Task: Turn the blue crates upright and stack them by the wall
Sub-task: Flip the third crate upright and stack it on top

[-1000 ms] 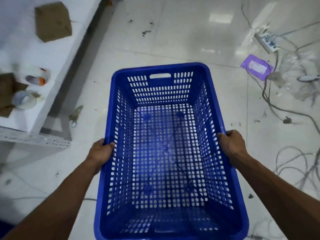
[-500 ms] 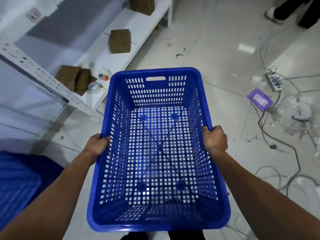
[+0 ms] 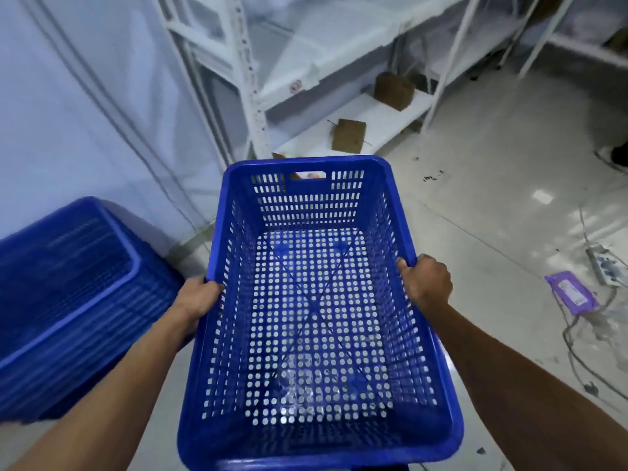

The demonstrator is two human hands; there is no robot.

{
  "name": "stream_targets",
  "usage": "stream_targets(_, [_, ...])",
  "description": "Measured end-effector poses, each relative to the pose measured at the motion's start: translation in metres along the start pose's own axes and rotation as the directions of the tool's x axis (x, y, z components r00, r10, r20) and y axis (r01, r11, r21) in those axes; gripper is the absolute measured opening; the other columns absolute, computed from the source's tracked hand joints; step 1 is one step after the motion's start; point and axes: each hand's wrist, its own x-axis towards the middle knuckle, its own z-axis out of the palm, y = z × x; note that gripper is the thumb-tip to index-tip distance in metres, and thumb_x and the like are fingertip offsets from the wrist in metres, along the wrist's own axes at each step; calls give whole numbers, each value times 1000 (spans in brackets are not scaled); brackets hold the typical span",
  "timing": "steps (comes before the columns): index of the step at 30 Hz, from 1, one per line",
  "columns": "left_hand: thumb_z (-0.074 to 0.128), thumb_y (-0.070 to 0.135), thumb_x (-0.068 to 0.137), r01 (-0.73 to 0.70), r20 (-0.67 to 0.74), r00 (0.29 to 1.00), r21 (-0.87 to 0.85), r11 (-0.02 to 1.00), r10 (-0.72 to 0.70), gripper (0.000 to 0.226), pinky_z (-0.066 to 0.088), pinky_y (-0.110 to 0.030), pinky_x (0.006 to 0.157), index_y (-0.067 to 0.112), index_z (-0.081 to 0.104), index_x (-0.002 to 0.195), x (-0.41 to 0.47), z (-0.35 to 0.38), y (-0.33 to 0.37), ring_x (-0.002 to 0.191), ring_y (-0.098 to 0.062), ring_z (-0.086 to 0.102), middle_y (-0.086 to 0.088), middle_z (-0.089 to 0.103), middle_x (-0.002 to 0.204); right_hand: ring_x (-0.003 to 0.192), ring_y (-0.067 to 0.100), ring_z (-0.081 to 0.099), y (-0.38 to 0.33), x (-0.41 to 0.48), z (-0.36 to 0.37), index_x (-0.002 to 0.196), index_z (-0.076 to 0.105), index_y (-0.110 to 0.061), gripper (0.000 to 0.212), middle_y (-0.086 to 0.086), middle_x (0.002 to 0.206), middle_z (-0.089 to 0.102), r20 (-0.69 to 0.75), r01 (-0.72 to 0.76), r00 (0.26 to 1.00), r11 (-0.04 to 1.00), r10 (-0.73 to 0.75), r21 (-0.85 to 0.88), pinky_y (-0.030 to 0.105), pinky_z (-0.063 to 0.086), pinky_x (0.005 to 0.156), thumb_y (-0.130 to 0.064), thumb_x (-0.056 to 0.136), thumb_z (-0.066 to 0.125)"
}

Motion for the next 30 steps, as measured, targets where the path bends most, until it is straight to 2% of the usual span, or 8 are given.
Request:
stream_targets(4, [59,15,80,-25,-88,996,-36,999,22,26,56,-47,68,-5,67,95,-16,-79,-31,73,-31,62,-15,68,84,71,27,54,-63,-38,5,98,67,-4,44,8,81,62,2,101,995,995,-101,-8,32,44,68,-46,95,56])
stream_targets(7, [57,20,81,-23,-138,990,-79,997,12,23,53,-48,63,1,61,94,-31,-133,-59,72,-30,57,-17,61,82,71,28,56,-113,-64,7,94,68,-5,43,6,78,59,18,183,983,983,-184,19,32,45,67,-47,94,58])
stream_targets(10, [57,21,86,-5,-185,982,-142,990,-22,16,49,-46,61,5,57,90,-52,-167,-79,71,-29,54,-16,56,81,75,32,61,-155,-85,10,93,68,-6,44,11,83,66,34,252,967,967,-253,31,35,49,69,-49,93,58])
stream_targets(14, [58,19,91,29,-294,950,-257,966,-106,15,59,-60,69,4,59,85,-81,-210,-109,70,-34,60,-18,59,81,94,40,64,-218,-119,12,97,68,-5,47,21,99,69,64,383,922,924,-382,3,40,50,78,-50,91,58])
stream_targets(18, [62,27,88,39,-385,905,-345,938,-179,22,61,-62,70,5,63,84,-89,-244,-137,77,-41,68,-19,67,87,99,40,61,-279,-139,17,95,68,-1,47,22,101,68,92,525,848,851,-521,-17,41,48,79,-47,93,60])
stream_targets(22, [67,29,88,51,-475,834,-439,897,-280,28,60,-63,68,5,61,78,-84,-266,-161,85,-48,70,-26,70,92,82,35,62,-338,-143,33,90,68,-4,45,18,91,69,144,628,772,777,-619,-27,35,45,69,-48,92,60])
stream_targets(28, [72,36,74,39,-563,700,-585,810,-440,43,60,-62,62,-5,68,85,-59,-287,-184,74,-47,72,-27,73,90,78,34,63,-431,-135,65,79,62,-9,45,15,84,68,203,794,598,608,-776,-14,34,44,65,-52,92,60])
stream_targets(30, [73,32,78,20,-569,655,-645,764,-497,35,62,-52,55,-3,66,84,-80,-287,-154,74,-46,72,-23,73,90,71,31,59,-462,-134,71,74,57,-10,45,10,72,61,220,839,531,544,-818,-1,33,42,63,-51,92,59])
